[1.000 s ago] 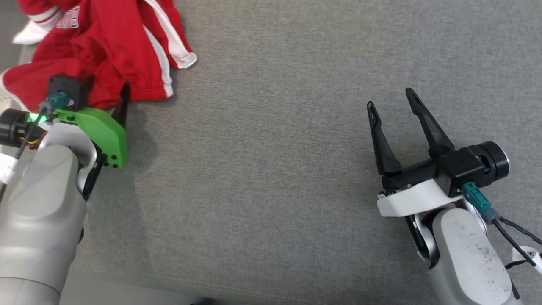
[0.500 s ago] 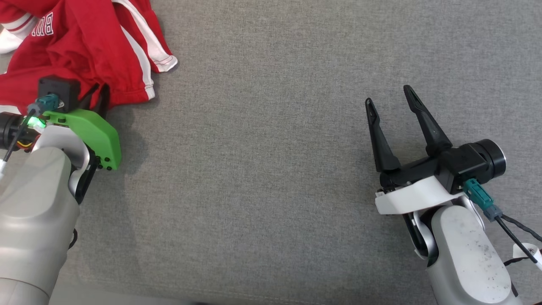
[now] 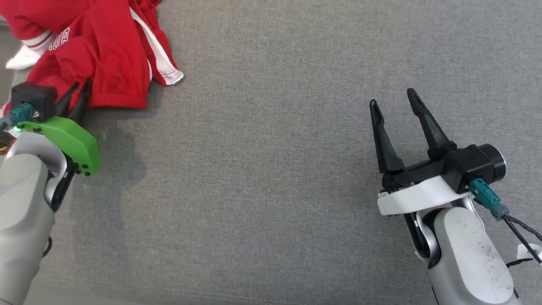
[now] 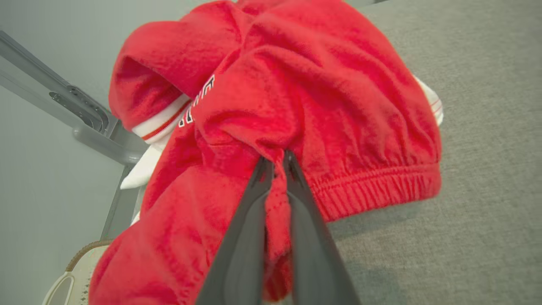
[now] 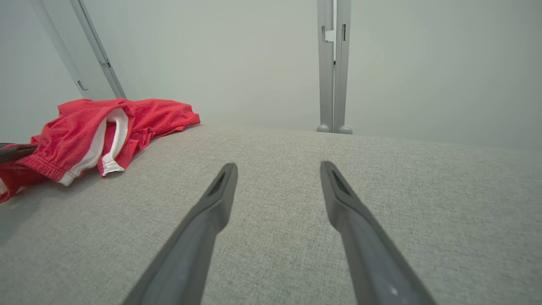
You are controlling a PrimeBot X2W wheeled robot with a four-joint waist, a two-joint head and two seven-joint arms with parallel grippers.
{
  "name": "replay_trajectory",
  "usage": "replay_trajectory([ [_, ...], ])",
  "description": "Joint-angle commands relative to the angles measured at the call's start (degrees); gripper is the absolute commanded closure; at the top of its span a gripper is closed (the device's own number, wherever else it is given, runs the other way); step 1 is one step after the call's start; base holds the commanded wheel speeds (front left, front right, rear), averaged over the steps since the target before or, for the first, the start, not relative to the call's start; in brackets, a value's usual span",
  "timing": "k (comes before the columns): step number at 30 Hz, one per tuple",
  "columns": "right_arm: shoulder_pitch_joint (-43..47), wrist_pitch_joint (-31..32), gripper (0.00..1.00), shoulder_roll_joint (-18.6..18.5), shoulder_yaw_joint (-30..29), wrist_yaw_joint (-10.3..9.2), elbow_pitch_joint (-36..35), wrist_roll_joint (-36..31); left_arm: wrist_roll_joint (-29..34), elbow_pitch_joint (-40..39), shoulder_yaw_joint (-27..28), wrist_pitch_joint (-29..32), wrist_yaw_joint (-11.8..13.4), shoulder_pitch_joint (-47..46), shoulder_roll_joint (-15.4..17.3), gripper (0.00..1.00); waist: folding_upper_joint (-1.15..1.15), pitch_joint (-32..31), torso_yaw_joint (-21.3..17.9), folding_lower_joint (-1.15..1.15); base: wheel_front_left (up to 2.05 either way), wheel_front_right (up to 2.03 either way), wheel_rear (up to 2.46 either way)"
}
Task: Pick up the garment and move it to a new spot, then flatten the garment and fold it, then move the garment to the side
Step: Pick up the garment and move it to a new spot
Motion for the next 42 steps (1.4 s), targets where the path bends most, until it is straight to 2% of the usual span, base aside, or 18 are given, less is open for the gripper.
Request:
replay_trajectory([
  [1, 0.75, -0.2, 0.0, -0.19, -0.22, 0.0, 0.21, 0.77, 0.56, -1.32, 0.05, -0.7, 0.11, 0.15, 1.18, 1.0, 0.0, -2.05, -0.34, 0.0, 0.0, 0.0, 0.0],
  [6, 1.86, -0.2, 0.0, -0.2, -0.56, 0.0, 0.45, 1.79, 2.19, -6.93, 0.01, -1.37, 1.52, -0.4, 4.02, 1.0, 0.0, -5.27, -1.41, 0.0, 0.0, 0.0, 0.0],
  [12, 3.7, -0.2, 0.0, -0.19, -1.42, 0.0, 0.77, 2.8, 4.74, -17.78, -0.44, 0.22, 3.91, -1.06, 8.43, 1.0, 0.0, -9.19, -3.83, 0.0, 0.0, 0.0, 0.0],
  [18, 5.26, -0.2, 0.0, -0.18, -2.14, 0.0, 1.21, 3.53, 6.77, -29.15, -1.67, 3.55, 5.42, -1.66, 10.33, 1.0, 0.0, -12.12, -7.28, 0.0, 0.0, 0.0, 0.0],
  [25, 6.78, -0.2, 0.0, -0.17, -3.62, 0.0, 1.25, 3.79, 9.19, -39.55, -5.06, 6.87, 5.55, -3.91, 7.18, 1.0, 0.0, -14.23, -12.19, 0.0, 0.0, 0.0, 0.0],
  [32, 7.24, -0.2, 0.0, -0.17, -4.26, 0.0, 0.85, 4.32, 9.7, -43.79, -9.4, 4.67, 4.41, -4.27, 0.4, 1.0, 0.0, -12.99, -16.82, 0.0, 0.0, 0.0, 0.0],
  [37, 7.18, -0.2, 0.0, -0.14, -4.29, 0.0, 0.79, 4.94, 8.02, -38.96, -12.73, 0.41, 3.99, 1.65, -3.05, 1.0, 0.0, -11.24, -18.92, 0.0, 0.0, 0.0, 0.0],
  [42, 6.32, -0.2, 0.0, -0.16, -4.17, 0.0, 0.56, 5.41, 7.63, -27.7, -15.47, -3.25, 3.39, 7.81, -4.85, 1.0, 0.0, -9.43, -20.22, 0.0, 0.0, 0.0, 0.0],
])
